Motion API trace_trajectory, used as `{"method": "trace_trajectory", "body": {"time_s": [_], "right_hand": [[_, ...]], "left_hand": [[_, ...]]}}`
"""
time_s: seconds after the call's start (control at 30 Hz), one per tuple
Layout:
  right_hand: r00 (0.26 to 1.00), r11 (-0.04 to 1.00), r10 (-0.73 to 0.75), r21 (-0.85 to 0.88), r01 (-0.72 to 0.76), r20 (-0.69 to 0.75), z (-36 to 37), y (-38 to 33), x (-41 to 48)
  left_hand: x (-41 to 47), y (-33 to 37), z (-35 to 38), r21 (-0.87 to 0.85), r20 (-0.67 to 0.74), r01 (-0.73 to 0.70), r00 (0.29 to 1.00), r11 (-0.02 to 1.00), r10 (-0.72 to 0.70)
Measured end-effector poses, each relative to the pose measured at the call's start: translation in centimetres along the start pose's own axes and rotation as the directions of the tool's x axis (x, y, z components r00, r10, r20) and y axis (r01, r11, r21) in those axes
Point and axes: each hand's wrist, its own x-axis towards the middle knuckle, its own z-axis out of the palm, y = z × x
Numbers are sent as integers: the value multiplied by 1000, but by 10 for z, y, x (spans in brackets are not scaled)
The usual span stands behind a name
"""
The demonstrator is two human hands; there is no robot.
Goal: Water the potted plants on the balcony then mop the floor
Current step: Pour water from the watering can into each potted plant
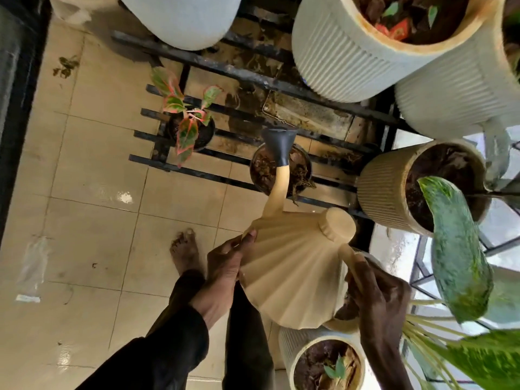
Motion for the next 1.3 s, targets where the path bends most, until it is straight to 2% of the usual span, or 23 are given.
{"method": "trace_trajectory", "body": {"time_s": [0.17,0.4,0.63,0.9,1.3], "right_hand": [[988,988,151,-36,-149,37,-22,-9,4],[995,995,3,-100,7,98,-43,-21,14],[990,983,-33,-174,57,136,-49,-40,21],[988,974,-45,-215,76,148,-46,-45,17],[994,962,-29,-266,56,105,-35,-67,1]], "left_hand": [[-6,-13,16,61,-36,33,999,998,-31],[-9,-18,32,136,-100,95,992,986,-82],[-12,-22,39,141,-110,139,986,980,-124],[-8,-25,35,98,-121,174,979,980,-162],[-14,-9,17,158,-72,167,985,973,-157]]}}
